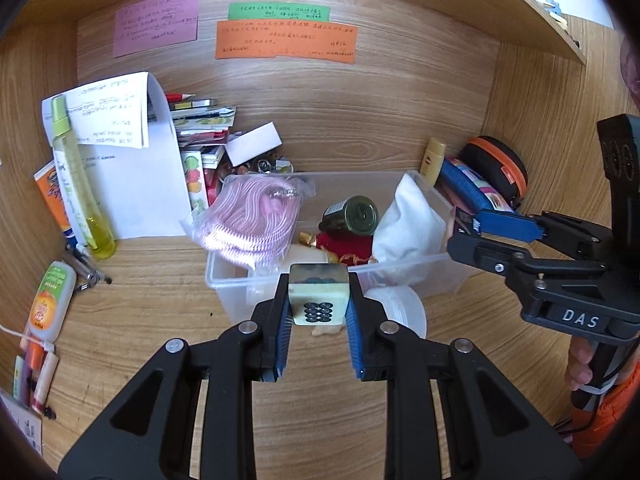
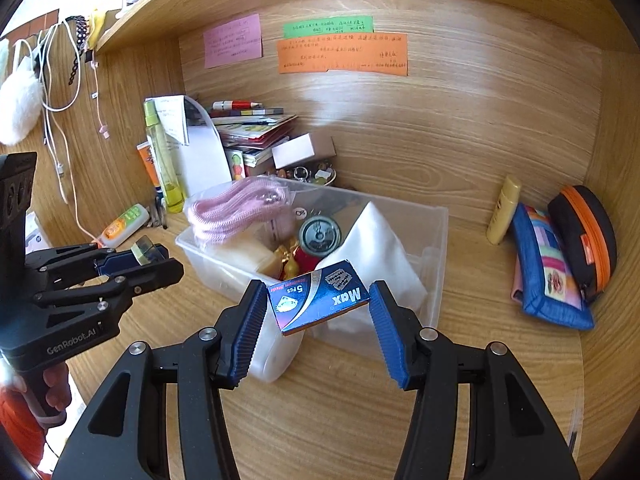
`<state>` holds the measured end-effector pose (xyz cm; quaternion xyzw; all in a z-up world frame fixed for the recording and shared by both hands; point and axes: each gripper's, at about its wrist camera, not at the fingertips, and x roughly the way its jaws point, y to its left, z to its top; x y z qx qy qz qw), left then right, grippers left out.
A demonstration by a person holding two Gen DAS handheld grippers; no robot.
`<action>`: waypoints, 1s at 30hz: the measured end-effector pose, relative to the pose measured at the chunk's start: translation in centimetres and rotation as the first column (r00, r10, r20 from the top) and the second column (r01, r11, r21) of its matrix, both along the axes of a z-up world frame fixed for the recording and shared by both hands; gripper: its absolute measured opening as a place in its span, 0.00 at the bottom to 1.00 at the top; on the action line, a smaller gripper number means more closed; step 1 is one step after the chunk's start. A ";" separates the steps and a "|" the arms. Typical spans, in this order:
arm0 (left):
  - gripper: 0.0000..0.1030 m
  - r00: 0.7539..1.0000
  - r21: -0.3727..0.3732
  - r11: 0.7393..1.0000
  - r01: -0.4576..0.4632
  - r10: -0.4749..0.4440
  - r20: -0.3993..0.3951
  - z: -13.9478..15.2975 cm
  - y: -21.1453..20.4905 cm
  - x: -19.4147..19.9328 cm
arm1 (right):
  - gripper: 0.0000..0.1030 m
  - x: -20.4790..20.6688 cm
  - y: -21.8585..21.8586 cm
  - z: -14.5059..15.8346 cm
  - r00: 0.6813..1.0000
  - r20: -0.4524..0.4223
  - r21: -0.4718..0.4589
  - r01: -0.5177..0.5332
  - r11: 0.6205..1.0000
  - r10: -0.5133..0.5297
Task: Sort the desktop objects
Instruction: 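Carry the green packet and Max box into the clear box and release both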
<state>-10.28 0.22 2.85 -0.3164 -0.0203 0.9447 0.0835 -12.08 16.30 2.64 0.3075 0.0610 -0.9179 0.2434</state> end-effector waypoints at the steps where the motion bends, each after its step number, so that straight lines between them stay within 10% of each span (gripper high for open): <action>1: 0.23 1.000 0.002 1.000 0.000 0.000 0.001 0.0 0.0 -0.3 | 0.48 -0.4 -0.1 0.0 1.000 0.003 -0.001 -0.002 1.000 0.002; 30: 0.23 0.994 0.024 0.998 0.064 -0.066 0.087 -1.4 1.7 -8.1 | 0.48 -6.8 -1.9 -3.0 0.997 0.080 0.017 0.004 1.000 -0.006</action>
